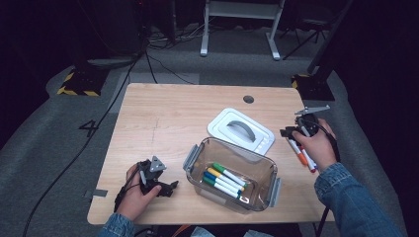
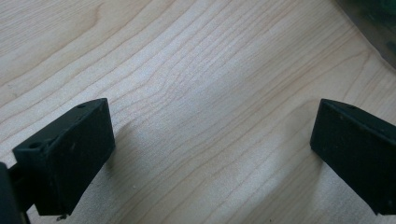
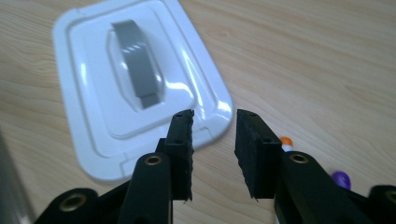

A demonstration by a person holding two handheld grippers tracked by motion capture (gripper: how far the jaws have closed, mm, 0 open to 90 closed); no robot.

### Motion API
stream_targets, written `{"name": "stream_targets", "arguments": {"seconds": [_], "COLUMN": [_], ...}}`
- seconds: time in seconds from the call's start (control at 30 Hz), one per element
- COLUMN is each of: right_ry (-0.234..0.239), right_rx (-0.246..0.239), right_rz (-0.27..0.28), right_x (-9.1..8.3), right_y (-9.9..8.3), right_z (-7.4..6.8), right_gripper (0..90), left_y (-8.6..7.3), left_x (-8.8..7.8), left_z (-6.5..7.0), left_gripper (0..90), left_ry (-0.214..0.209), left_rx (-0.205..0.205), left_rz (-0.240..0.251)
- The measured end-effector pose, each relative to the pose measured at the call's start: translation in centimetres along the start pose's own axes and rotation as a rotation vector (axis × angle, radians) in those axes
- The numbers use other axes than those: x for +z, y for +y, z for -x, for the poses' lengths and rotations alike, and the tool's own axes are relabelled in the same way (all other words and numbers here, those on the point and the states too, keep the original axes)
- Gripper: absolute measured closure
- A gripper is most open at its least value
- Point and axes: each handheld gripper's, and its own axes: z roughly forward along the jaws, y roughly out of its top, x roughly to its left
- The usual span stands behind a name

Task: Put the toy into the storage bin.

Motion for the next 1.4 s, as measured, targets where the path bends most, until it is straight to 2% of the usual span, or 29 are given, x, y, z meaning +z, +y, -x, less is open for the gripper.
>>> {"name": "stream_targets", "arguments": {"seconds": [0.2,0.3,0.6,0.87,1.1,1.3,1.4], "right_ry": [-0.045,-0.041,-0.087,-0.097,-0.095,-0.09,-0.068], "right_rx": [0.059,0.086,0.112,0.146,0.144,0.161,0.184], "right_rz": [-0.052,-0.077,-0.121,-0.175,-0.201,-0.222,-0.219], "right_x": [1.7,2.4,4.5,5.7,6.3,6.0,5.6], "right_y": [-2.0,-2.5,-3.9,-5.0,-5.2,-5.3,-5.3], "right_z": [2.6,3.4,5.2,5.6,5.4,5.3,5.4], "right_gripper": [67.9,68.0,68.3,72.3,76.3,76.8,76.9], "left_y": [0.0,0.0,0.0,0.1,0.1,0.1,0.1], "left_x": [0.0,0.0,0.1,0.1,0.1,0.1,0.1], "left_z": [0.0,0.0,-0.1,-0.1,-0.1,-0.1,-0.1], "left_gripper": [0.2,0.1,0.1,0.2,0.2,0.2,0.2], "left_ry": [-0.002,-0.002,-0.008,-0.01,-0.01,-0.009,-0.01], "left_rx": [0.002,0.001,-0.005,-0.007,-0.008,-0.007,-0.007], "left_rz": [-0.004,-0.002,0.002,0.004,0.004,0.004,0.004]}}
